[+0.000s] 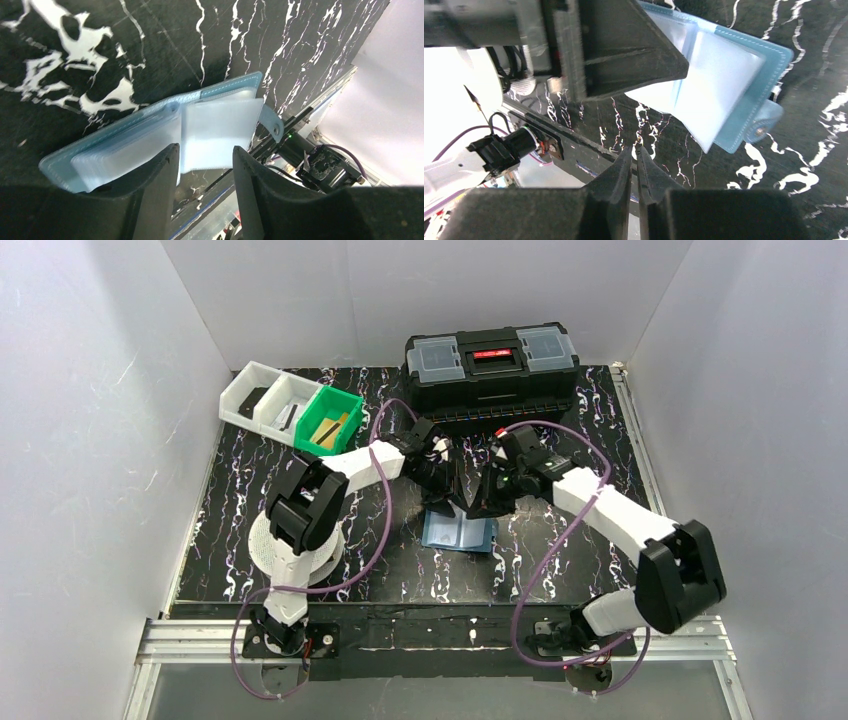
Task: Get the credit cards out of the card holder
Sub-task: Remove the credit card from the card holder.
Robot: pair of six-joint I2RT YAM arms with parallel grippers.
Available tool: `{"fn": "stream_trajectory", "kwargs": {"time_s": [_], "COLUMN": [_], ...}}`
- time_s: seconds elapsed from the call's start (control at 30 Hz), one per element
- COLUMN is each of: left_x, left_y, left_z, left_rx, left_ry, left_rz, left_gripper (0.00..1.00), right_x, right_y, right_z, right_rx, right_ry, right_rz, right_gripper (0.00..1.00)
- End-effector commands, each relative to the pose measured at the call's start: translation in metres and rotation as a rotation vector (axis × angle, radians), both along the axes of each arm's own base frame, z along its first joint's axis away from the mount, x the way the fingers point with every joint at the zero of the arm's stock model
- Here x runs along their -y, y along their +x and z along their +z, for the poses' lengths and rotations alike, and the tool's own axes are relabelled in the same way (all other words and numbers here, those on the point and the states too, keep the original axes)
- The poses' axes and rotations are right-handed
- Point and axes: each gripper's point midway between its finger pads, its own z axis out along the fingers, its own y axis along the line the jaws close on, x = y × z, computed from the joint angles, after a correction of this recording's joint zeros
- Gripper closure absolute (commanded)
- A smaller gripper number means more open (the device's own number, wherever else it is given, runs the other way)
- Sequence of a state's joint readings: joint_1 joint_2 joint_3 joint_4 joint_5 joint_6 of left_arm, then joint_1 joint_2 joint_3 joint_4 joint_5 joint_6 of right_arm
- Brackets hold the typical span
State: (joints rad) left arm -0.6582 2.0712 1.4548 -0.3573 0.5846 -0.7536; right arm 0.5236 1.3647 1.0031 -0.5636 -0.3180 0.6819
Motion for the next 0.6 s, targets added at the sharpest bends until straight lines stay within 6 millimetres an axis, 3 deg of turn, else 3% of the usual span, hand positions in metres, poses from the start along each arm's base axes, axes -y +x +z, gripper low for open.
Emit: {"fn": "stream_trajectory", "kwargs": {"time_s": [0.0,0.17,0.3,0.57], "left_x": [-0.023,-0.070,-0.101,-0.133], "left_y": [0.004,0.011,0.005,-0.017], "left_z": [0.045,0.044,0.041,0.040], "left_rx": [0.097,0.133,0.132,0.138], "left_ry": [0.001,0.115,0.150,0.174], "left_rz": [0.018,0.110,0.166,0.205], "left_gripper": [0.58,0.55,0.54,0.54], "right_x": [-0.023,-0.024,-0.030,-0.035], "right_y": [0.003,0.012,0.020,0.024], "right_z": [-0.010,-0.036,-0.049,-0.079], "right_rx": [-0.032,-0.077,-0.065,-0.094], "right_ry": [0.024,-0.082,-0.199,-0.401], "right_rz": [0.043,0.027,0.052,0.080], "right_gripper": [0.82,0.64,0.47,0.39]}}
